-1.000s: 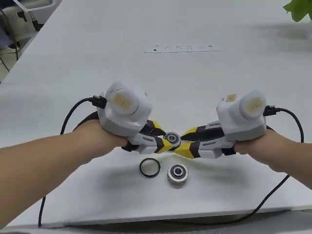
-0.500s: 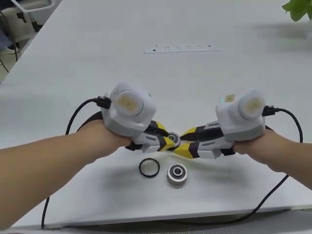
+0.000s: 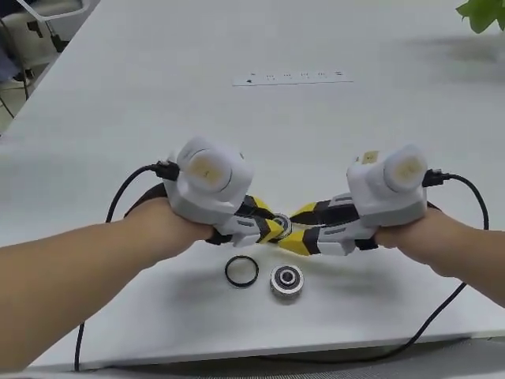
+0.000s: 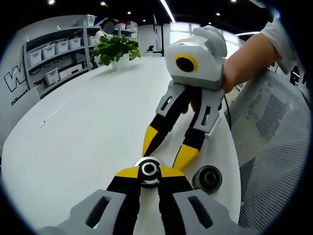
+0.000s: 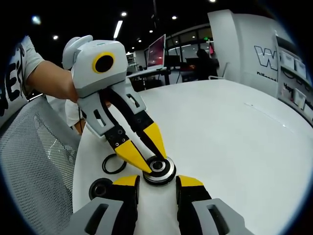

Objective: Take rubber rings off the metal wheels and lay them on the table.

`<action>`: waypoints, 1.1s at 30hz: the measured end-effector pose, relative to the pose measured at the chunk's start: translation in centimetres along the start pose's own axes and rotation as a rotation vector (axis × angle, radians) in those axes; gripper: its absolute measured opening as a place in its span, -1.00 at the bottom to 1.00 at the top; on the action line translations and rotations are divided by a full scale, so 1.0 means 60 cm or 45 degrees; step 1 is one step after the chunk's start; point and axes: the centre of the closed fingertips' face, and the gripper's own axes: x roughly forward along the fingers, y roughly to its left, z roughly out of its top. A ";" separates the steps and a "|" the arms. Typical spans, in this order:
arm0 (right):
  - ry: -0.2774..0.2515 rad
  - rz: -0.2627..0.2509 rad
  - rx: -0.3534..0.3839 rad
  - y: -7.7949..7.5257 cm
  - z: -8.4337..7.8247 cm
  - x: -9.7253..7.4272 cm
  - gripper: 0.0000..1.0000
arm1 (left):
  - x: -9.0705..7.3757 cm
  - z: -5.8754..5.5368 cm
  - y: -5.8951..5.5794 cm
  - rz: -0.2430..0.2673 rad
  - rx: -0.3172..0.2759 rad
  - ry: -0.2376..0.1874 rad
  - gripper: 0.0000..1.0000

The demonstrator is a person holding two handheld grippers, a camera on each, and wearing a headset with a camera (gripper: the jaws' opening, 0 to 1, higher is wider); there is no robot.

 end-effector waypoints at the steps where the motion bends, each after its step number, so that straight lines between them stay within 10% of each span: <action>1: -0.002 -0.002 -0.002 0.000 0.001 0.001 -0.43 | 0.000 0.000 0.000 0.002 0.000 0.000 -0.83; 33: 0.006 -0.025 -0.020 -0.001 0.000 0.004 -0.56 | 0.003 -0.004 0.004 0.033 -0.027 -0.002 -0.83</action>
